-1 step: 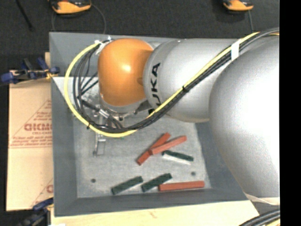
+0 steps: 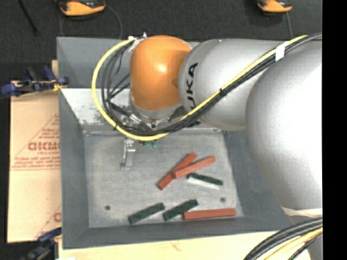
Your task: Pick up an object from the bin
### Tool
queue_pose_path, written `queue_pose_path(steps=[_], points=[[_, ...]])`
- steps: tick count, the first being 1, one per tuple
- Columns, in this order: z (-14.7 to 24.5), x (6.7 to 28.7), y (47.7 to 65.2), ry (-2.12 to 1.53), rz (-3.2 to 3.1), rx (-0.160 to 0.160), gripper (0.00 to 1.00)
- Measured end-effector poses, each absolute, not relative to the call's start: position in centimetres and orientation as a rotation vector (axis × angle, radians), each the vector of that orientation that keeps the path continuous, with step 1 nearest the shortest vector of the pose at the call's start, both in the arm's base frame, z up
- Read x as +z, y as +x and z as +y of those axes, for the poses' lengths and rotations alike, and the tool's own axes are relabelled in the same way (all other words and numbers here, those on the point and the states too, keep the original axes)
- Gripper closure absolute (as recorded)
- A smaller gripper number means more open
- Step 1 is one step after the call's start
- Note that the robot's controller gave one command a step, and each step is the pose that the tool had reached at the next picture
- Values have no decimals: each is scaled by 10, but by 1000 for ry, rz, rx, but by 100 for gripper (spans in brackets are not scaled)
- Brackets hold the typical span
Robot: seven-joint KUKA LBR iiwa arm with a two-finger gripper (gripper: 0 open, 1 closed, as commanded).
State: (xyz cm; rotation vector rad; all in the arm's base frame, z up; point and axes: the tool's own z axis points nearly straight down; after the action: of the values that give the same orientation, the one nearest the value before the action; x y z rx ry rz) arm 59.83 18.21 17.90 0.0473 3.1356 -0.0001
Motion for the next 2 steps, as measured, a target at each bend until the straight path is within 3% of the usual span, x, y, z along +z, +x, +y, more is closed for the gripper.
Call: queue_pose_path(steps=[1, 2], points=[[110, 144, 496, -31, 3148, -6, 0], [99, 70, 476, 130, 3125, 5, 0]])
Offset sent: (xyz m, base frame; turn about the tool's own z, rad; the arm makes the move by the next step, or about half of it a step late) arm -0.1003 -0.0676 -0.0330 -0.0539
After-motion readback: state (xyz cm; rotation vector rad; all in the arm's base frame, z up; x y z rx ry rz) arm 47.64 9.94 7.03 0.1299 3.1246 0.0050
